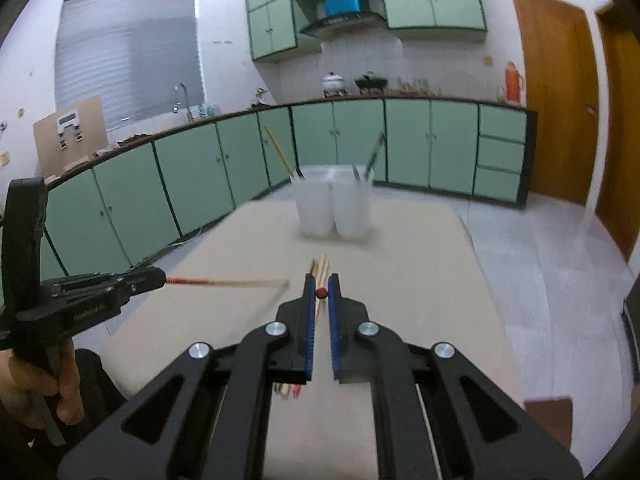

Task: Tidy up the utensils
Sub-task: 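Carry both red-patterned chopsticks to the white holder and lower them in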

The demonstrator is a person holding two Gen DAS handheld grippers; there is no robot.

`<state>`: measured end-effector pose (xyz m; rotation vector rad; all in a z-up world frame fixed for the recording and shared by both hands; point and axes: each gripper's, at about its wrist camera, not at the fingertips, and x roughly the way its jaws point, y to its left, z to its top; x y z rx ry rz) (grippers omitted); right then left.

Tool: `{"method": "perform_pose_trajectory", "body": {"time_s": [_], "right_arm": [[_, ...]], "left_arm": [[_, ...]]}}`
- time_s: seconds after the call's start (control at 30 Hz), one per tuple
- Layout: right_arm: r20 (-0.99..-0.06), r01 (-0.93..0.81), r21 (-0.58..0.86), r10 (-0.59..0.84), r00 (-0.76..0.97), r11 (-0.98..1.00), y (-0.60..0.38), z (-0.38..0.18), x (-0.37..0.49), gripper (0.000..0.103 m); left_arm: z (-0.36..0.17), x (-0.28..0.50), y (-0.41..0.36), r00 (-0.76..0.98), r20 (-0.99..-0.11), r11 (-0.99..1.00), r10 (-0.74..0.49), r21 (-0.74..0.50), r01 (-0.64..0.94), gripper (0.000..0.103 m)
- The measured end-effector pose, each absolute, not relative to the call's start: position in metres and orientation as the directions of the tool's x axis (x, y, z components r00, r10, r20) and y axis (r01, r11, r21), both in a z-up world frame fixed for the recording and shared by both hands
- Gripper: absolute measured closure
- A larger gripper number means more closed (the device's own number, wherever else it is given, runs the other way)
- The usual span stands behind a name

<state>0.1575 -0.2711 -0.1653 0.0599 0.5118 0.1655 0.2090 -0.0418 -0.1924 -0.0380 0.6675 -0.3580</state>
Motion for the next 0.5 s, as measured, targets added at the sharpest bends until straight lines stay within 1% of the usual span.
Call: {"method": "perform_pose_trajectory", "body": {"time_s": [0.13, 0.2, 0.3, 0.5], "right_arm": [[-0.472, -0.202, 0.058, 0.205, 0.857, 0.978, -0.265, -0.136, 0.187, 0.098], [-0.486, -0.227, 0.053, 0.224, 0.845, 0.972, -0.263, -0.128, 0.204, 0.098], [-0.511, -0.26, 0.008, 0.227, 0.829, 0.966, -0.257, -0.116, 0.233, 0.098], [-0.573, -0.283, 0.027, 0.247, 0.781, 0.959, -0.258, -0.103, 0.284, 0.098]], "left_arm": [[-0.168, 0.223, -0.042, 0.725, -0.589, 0.93, -0.356, -0.143, 0.34, 0.097], [-0.158, 0.235, -0.044, 0.717, -0.596, 0.925, -0.361, -0.132, 0.356, 0.097], [-0.15, 0.256, -0.045, 0.68, -0.622, 0.913, -0.388, -0.157, 0.377, 0.097], [-0.129, 0.302, -0.048, 0.63, -0.651, 0.894, -0.423, -0.189, 0.405, 0.097]]}}
